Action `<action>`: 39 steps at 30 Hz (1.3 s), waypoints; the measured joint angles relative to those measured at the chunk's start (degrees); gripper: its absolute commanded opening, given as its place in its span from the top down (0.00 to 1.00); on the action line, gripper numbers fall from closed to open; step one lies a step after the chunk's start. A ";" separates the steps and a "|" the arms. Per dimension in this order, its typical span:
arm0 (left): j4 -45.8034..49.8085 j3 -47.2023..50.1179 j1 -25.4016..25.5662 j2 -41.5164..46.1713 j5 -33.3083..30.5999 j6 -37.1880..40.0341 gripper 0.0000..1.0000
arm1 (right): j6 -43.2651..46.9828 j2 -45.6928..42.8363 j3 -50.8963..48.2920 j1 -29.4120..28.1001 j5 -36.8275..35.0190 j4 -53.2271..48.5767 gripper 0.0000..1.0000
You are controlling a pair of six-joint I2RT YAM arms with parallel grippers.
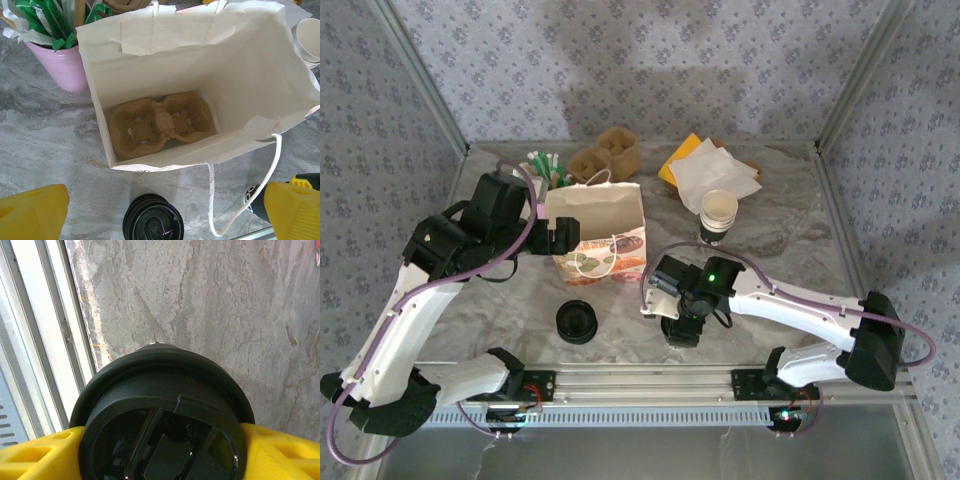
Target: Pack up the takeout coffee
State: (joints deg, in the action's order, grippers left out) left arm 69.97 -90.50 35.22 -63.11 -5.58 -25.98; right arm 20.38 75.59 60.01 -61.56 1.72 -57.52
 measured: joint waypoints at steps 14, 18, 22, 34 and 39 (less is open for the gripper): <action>-0.11 -0.09 -0.42 -0.87 0.20 0.92 0.00 | -3.65 0.48 0.96 0.13 -1.18 0.09 0.27; -0.13 -0.24 -0.42 -1.27 0.28 0.94 0.00 | -6.32 0.96 1.64 0.72 -3.15 -0.61 0.27; -0.02 -1.49 -0.42 -1.79 0.42 1.29 0.00 | -9.49 1.73 2.49 1.84 -5.25 -1.11 0.27; 0.02 -4.61 -0.42 -3.32 0.42 2.58 0.00 | -20.31 2.21 3.26 5.81 -9.05 -3.39 0.25; 0.13 -4.63 -0.42 -3.52 0.42 2.58 0.00 | -24.70 2.21 3.43 9.64 -8.55 -4.15 0.25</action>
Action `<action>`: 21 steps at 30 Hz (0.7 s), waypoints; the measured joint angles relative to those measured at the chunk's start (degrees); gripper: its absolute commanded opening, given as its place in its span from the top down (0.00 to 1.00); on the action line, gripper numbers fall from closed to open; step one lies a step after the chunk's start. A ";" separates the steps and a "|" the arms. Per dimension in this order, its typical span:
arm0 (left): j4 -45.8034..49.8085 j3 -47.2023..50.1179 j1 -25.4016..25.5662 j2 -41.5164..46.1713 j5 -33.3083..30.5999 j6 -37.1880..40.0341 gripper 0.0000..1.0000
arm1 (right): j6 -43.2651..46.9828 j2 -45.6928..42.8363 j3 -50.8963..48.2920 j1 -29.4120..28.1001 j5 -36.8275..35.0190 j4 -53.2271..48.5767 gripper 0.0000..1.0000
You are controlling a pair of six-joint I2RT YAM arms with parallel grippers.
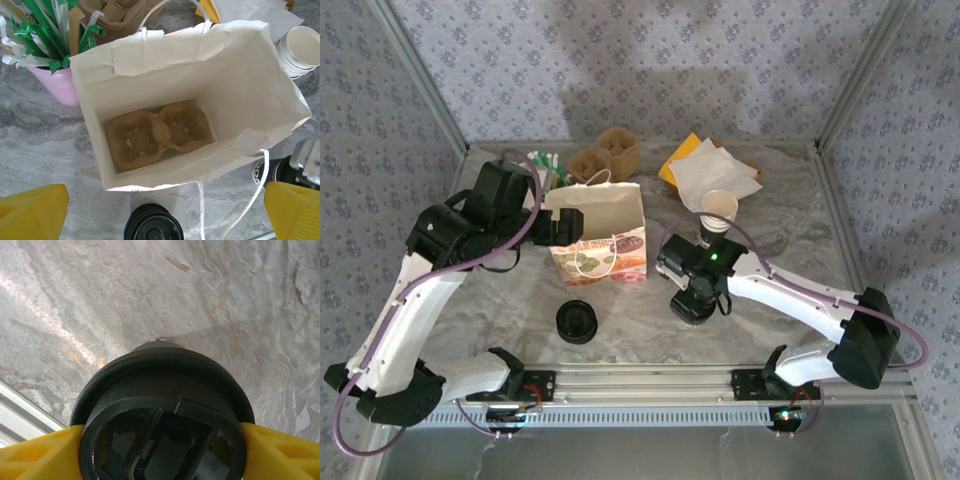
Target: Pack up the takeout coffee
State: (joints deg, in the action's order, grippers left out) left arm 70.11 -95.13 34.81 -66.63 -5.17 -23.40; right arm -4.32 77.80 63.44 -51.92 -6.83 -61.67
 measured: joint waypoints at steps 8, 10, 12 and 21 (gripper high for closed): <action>0.07 -0.02 0.00 0.00 0.00 0.00 0.00 | -6.43 -0.72 0.48 6.43 2.08 0.20 0.26; 0.26 -0.20 0.02 -0.04 0.00 0.00 0.00 | -8.07 -1.36 0.48 8.00 2.58 0.20 0.26; 0.37 -0.42 0.00 -0.04 0.00 0.00 0.00 | -9.44 -1.77 0.48 9.35 2.86 0.22 0.26; 0.46 -0.85 0.00 -0.09 0.00 0.02 0.00 | -15.61 -2.45 0.48 14.75 3.04 0.68 0.26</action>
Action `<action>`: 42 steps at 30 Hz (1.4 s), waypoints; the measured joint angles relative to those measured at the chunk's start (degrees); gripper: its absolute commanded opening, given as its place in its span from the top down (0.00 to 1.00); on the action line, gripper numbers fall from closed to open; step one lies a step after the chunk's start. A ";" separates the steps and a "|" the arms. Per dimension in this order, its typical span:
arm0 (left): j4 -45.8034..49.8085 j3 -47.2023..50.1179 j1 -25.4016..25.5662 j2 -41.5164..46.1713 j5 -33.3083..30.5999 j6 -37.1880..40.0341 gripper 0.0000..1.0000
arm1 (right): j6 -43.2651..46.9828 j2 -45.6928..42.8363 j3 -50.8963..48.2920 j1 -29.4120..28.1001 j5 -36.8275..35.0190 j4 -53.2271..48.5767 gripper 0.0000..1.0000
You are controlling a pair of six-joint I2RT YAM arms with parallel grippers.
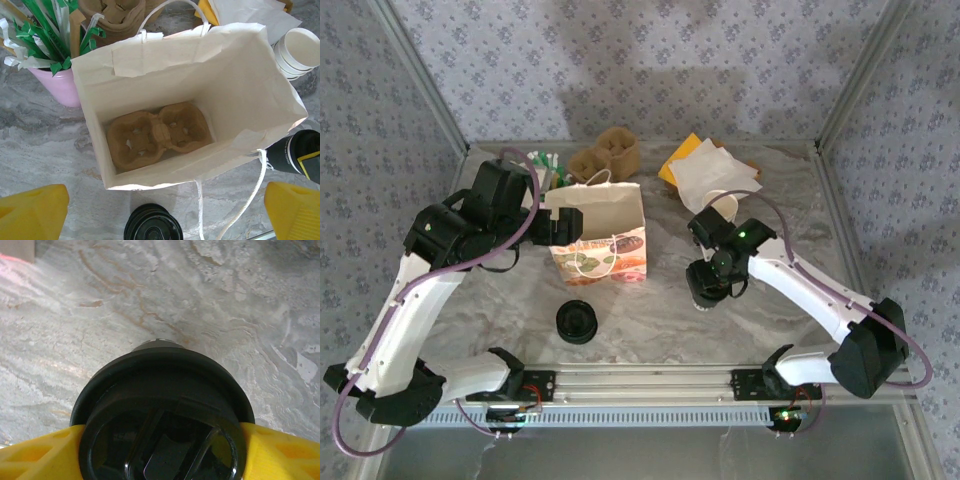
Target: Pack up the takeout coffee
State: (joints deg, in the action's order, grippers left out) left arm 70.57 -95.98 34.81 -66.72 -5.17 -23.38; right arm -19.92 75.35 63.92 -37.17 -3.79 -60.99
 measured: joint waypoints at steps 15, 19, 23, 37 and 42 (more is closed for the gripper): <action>5.60 -6.19 0.02 -4.44 3.13 -2.67 0.03 | -2.45 -0.74 2.19 2.56 -2.97 0.00 0.28; 9.97 -9.01 0.02 -7.72 6.08 -6.56 0.04 | -1.40 -0.81 5.66 2.75 -4.17 -0.07 0.28; 13.73 -12.11 0.00 -10.88 9.20 -11.76 0.04 | -0.17 -1.16 8.26 2.80 -4.98 -0.04 0.28; 20.15 -18.49 -0.31 -19.17 22.73 -38.01 0.21 | 3.67 -6.19 8.39 2.62 -7.65 2.71 0.28; 21.29 -17.27 -0.31 -20.41 23.37 -43.52 0.29 | 4.33 -8.55 5.90 2.25 -8.04 4.35 0.28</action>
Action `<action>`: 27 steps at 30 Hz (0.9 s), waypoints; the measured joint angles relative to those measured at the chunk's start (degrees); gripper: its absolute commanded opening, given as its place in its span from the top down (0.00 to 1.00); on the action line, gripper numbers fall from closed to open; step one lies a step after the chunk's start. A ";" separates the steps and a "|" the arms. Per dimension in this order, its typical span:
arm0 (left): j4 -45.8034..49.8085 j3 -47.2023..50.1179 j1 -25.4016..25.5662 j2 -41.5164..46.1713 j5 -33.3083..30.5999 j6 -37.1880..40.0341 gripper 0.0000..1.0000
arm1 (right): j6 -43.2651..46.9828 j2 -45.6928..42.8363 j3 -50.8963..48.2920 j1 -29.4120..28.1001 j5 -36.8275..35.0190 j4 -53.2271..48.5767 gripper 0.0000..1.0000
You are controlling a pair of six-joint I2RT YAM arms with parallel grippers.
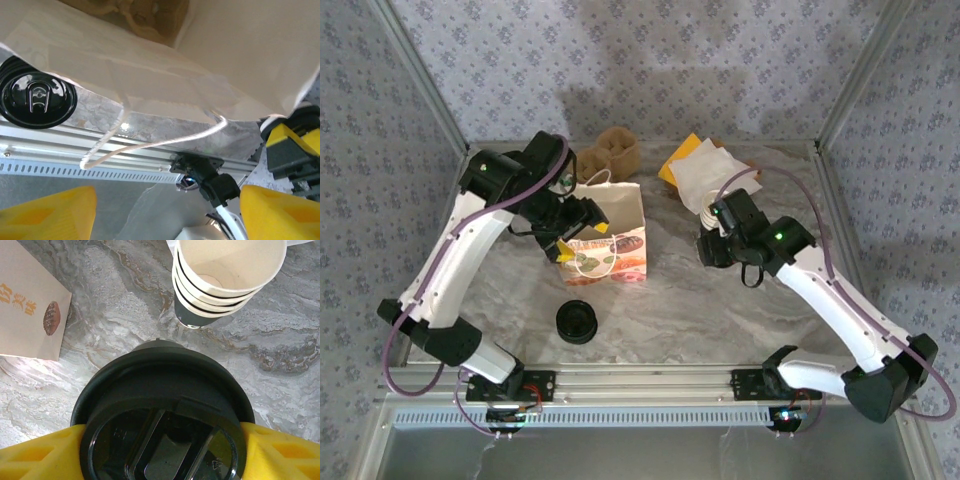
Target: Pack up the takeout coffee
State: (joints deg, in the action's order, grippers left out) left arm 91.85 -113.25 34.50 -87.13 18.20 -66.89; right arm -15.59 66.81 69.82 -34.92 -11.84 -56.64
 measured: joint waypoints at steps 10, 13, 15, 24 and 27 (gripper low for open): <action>0.33 -1.53 -0.02 -4.13 -3.32 -4.37 0.32 | 1.07 -0.90 -0.79 -0.24 -0.68 1.97 0.28; 0.33 -2.45 -0.02 -6.19 -3.85 -4.85 0.34 | 1.14 -0.92 -0.79 -0.26 -0.85 2.36 0.28; 0.33 -2.60 -0.24 -7.15 -3.93 -5.07 0.36 | 1.31 -0.94 -0.81 -0.26 -0.85 2.56 0.28; 0.33 -2.62 -2.27 -7.87 -4.11 -5.40 0.45 | 1.57 -0.94 -0.79 -0.48 -0.87 2.67 0.28; 0.33 -2.34 -2.62 -7.87 -4.09 -5.38 0.47 | 1.75 -0.94 -0.81 -0.48 -0.87 2.67 0.28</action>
State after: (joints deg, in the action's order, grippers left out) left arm 92.18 -115.59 31.88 -95.00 14.11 -72.27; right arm -13.85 65.87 69.01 -35.40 -12.71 -53.98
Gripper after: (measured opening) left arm 0.540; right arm 0.723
